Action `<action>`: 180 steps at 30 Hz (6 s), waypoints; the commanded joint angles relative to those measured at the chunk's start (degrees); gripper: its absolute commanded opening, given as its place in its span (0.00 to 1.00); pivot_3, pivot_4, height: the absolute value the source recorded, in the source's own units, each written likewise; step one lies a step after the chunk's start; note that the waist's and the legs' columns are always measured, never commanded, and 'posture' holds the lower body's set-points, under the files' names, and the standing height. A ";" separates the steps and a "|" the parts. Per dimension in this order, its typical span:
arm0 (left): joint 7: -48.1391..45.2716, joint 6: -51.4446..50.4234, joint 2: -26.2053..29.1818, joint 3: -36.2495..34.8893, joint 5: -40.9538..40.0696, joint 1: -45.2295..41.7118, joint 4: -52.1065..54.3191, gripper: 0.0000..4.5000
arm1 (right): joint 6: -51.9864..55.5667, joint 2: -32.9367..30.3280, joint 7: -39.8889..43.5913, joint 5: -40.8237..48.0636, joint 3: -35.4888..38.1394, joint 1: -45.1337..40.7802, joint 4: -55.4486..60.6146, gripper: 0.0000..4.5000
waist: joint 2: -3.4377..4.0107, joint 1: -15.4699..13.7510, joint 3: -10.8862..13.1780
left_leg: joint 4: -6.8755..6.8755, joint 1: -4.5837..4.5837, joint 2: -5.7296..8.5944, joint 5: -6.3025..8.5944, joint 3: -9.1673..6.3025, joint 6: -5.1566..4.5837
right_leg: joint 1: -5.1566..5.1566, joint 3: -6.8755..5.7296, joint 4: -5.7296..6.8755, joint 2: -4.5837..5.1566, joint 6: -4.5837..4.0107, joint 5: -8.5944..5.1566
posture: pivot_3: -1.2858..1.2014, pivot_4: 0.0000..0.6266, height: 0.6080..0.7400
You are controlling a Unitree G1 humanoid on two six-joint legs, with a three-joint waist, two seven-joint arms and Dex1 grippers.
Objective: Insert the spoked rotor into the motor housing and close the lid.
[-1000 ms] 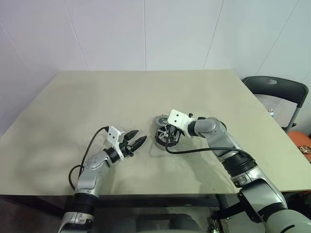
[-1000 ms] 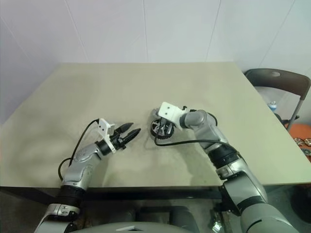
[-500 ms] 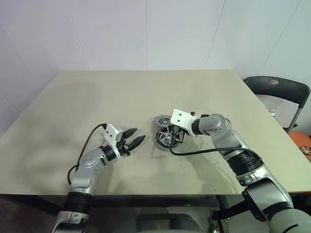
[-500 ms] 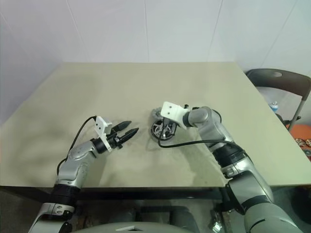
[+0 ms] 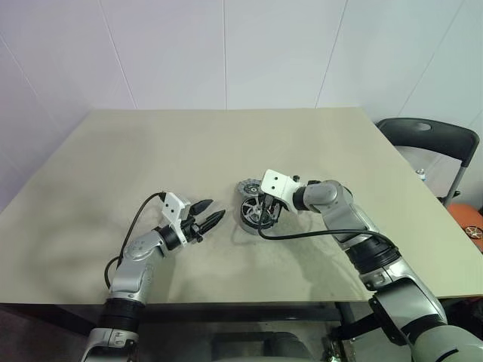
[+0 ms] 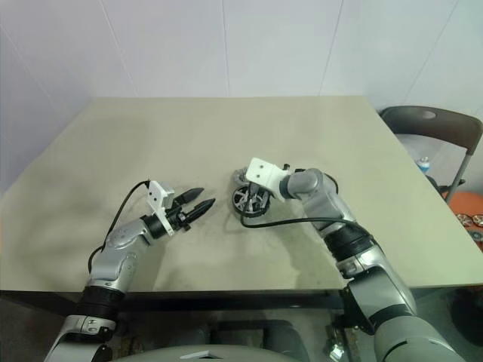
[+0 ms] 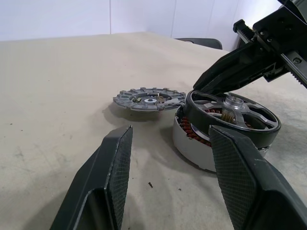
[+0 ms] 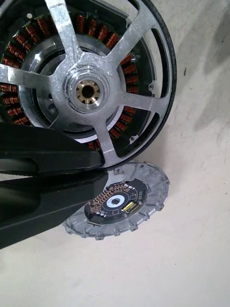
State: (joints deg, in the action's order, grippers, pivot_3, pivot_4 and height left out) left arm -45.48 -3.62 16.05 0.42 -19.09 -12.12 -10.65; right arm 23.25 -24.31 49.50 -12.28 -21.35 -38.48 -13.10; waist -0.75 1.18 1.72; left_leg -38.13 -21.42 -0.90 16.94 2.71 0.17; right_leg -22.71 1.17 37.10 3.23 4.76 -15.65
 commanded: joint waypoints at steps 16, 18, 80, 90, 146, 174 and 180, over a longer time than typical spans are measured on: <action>-0.01 0.48 -1.16 1.09 0.77 -0.22 0.03 0.60 | 2.89 0.61 4.45 5.85 3.59 -3.27 1.85 0.00 | 0.02 -0.07 0.01 | 0.00 -0.04 0.00 0.00 0.00 0.00 | -0.04 0.00 0.00 0.02 0.00 0.00 | 0.52 0.00 1.00; 0.01 0.58 -1.32 1.06 0.88 -0.04 -0.28 0.60 | 4.58 1.11 5.40 7.70 4.46 -3.36 3.15 0.00 | 0.02 -0.02 0.02 | 0.00 -0.05 0.00 0.00 0.00 0.00 | -0.04 0.00 0.00 0.02 0.00 0.00 | 0.52 0.00 1.00; 0.11 0.93 -1.21 0.37 0.94 0.76 -1.17 0.60 | -0.69 -3.48 2.88 4.53 1.19 -1.83 -2.40 0.00 | 0.03 -0.38 0.02 | -0.01 -0.75 0.12 0.00 0.00 0.02 | -0.72 -0.07 0.00 0.29 -0.01 0.01 | 0.52 0.00 1.00; 0.30 0.86 -1.12 0.35 0.89 0.71 -0.93 0.60 | -2.42 -3.88 2.65 3.01 -0.18 -0.91 -3.96 0.00 | 0.03 -0.53 0.01 | -0.08 -0.75 0.17 0.00 -0.01 0.00 | -0.65 -0.11 0.01 0.28 0.00 0.02 | 0.52 0.00 1.00; 0.05 -2.92 0.33 -0.10 -1.82 -2.00 5.46 0.60 | 0.96 4.02 -0.21 9.78 2.49 6.83 -13.24 0.01 | -0.23 -0.19 -0.56 | -0.02 1.00 0.06 0.03 0.00 -0.03 | 1.04 -0.10 -0.08 0.00 -0.11 -0.08 | 0.52 0.00 1.00; -7.11 -3.72 6.35 2.47 -0.15 1.83 8.79 1.00 | 1.41 -7.63 14.65 9.88 -1.16 0.62 6.20 0.00 | -0.11 -0.48 -0.51 | 0.11 -0.55 0.06 0.02 -0.02 0.02 | -0.59 -0.08 -0.05 0.36 -0.20 -0.10 | 0.52 0.00 1.00; -5.97 -2.28 5.72 2.82 1.39 1.35 7.51 1.00 | 0.00 -11.99 19.19 7.76 -4.60 1.46 9.01 0.00 | -0.09 -0.41 -0.50 | 0.10 -0.76 0.09 0.03 -0.01 0.02 | -0.78 -0.08 -0.08 0.42 -0.21 -0.10 | 0.52 0.00 1.00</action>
State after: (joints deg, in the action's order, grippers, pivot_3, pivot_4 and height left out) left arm -51.85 -7.20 22.04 3.32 -17.94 -9.60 -3.95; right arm 24.47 -35.26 67.47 -3.70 -25.50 -36.73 -6.23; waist -0.84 0.77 1.22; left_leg -38.02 -22.18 -0.81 16.97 2.70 0.19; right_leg -23.50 1.07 37.03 3.64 4.56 -15.75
